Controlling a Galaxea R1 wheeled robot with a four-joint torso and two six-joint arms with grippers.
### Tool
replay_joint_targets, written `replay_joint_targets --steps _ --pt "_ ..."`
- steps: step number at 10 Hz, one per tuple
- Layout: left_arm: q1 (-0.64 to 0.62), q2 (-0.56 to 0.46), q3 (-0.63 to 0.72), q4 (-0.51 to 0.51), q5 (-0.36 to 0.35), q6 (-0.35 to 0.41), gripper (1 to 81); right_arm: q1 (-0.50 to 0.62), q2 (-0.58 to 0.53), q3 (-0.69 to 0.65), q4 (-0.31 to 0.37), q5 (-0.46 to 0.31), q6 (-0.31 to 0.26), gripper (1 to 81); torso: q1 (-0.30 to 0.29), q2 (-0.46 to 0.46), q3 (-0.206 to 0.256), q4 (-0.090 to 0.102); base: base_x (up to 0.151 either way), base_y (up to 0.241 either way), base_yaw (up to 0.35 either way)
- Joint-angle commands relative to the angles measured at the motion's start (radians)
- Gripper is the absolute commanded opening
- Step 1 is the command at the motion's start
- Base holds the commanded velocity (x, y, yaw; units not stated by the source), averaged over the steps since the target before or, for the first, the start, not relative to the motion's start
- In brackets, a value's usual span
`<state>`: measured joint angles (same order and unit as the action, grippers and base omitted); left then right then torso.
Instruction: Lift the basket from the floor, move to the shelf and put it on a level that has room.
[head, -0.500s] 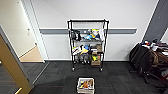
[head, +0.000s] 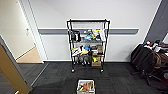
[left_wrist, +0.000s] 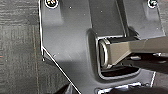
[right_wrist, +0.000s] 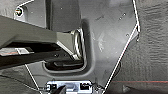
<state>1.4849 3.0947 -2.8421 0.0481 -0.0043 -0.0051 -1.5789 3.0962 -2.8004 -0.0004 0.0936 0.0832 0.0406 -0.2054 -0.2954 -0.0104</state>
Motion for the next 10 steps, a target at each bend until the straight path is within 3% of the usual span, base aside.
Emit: replay_joint_targets --steps 1,10 --pt "-0.034 0.004 -0.002 -0.004 0.058 -0.003 81.1 0.027 0.002 0.000 0.000 -0.058 0.001 81.1 0.000 0.000 0.000 0.000 0.122 0.000 0.000" --pt "-0.033 0.010 -0.002 -0.004 0.053 -0.003 81.1 0.024 -0.003 -0.005 -0.001 -0.058 0.001 81.1 0.000 0.001 0.000 0.000 0.127 0.000 0.000"
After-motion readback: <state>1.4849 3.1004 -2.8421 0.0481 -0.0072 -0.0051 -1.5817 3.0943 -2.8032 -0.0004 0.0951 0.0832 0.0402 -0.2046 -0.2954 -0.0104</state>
